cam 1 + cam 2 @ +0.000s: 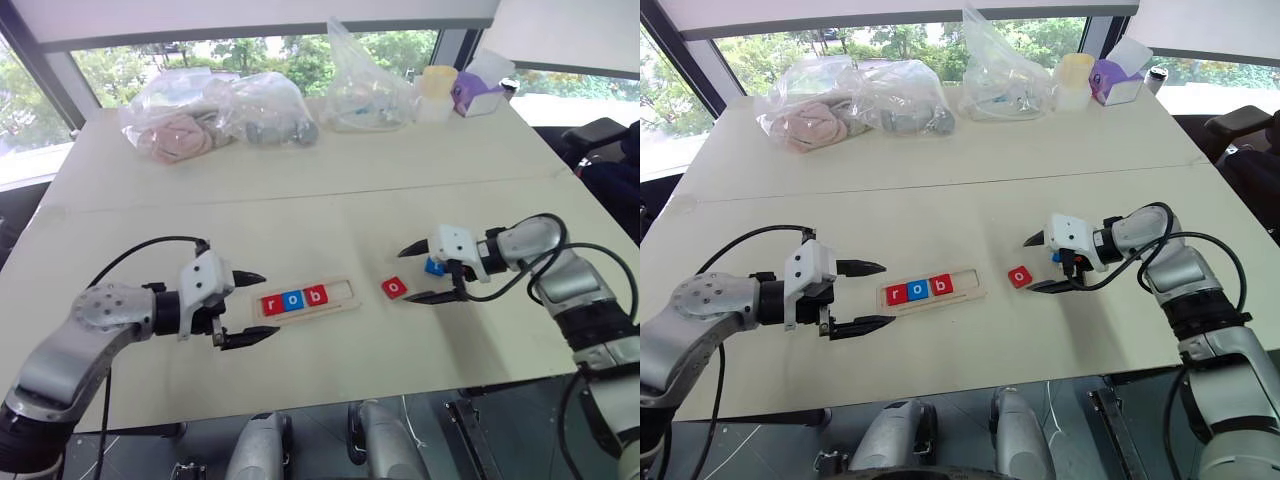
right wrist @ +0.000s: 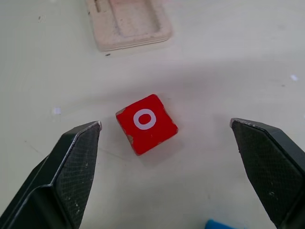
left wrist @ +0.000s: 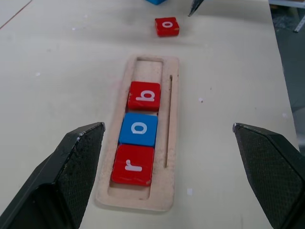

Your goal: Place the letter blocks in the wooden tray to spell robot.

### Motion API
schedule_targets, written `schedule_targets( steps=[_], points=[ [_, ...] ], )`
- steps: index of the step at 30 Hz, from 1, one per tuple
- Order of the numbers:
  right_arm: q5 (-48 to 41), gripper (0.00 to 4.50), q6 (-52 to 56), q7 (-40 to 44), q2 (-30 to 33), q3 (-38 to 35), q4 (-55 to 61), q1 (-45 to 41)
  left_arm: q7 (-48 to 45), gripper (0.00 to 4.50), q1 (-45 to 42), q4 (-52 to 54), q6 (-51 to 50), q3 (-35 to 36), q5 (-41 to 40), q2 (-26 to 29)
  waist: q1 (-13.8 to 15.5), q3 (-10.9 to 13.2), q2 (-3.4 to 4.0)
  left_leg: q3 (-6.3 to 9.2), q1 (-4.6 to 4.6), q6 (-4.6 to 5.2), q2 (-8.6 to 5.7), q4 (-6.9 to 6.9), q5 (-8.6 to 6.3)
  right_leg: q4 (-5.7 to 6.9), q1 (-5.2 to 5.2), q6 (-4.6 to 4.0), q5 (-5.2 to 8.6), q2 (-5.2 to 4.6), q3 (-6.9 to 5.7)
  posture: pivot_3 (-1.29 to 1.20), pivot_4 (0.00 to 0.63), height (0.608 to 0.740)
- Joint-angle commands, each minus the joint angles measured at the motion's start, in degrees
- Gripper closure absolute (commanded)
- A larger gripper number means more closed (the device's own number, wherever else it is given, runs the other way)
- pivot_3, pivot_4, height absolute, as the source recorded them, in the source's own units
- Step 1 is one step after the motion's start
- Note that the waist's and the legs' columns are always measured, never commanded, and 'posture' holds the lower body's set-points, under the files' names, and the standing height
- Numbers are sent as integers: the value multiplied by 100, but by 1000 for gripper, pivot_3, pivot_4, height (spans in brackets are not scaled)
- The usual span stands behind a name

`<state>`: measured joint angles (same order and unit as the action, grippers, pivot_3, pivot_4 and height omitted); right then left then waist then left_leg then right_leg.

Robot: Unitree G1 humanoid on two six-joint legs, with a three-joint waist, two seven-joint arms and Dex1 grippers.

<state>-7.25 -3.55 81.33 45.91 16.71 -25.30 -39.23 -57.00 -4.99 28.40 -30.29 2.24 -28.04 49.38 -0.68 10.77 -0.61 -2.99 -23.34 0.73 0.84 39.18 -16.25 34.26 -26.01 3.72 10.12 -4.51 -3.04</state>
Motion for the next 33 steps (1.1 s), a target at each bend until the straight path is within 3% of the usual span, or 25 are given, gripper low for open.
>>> schedule_targets(
  steps=[1,12,15,20,25,33],
  points=[
    [114,36,-277,359,-178,-6,-647,-369,43,0,124,253,75,323,-38,102,4,0,0,-1,0,0,1,0,0,0,0,0,0,-2,0,0,150,740],
    [587,36,-1014,644,-654,67,-1628,-749,97,0,317,337,49,503,-51,151,1,0,2,1,6,-3,2,3,2,3,9,-1,-1,-6,-1,0,150,740],
    [664,849,-1109,641,-718,48,-1761,-779,118,0,316,358,31,507,-62,164,-2,0,2,0,9,-3,1,3,2,3,12,-1,-1,-6,0,0,150,740],
    [754,3375,-1276,676,-794,75,-1814,-741,168,0,227,406,-67,489,-95,182,-6,0,2,1,46,-4,3,3,2,3,49,-3,0,-6,0,0,150,740],
    [481,3373,-690,716,-837,-71,-1081,-629,203,0,137,451,-172,461,-141,195,-6,1,3,1,85,-4,7,-2,1,3,81,-4,1,-6,1,0,150,740],
    [113,3373,1312,384,-1059,-20,1098,-284,262,0,-24,453,-228,305,-142,127,5,3,6,2,84,-5,10,-6,1,7,76,-4,1,-6,0,0,150,740]
  ],
)
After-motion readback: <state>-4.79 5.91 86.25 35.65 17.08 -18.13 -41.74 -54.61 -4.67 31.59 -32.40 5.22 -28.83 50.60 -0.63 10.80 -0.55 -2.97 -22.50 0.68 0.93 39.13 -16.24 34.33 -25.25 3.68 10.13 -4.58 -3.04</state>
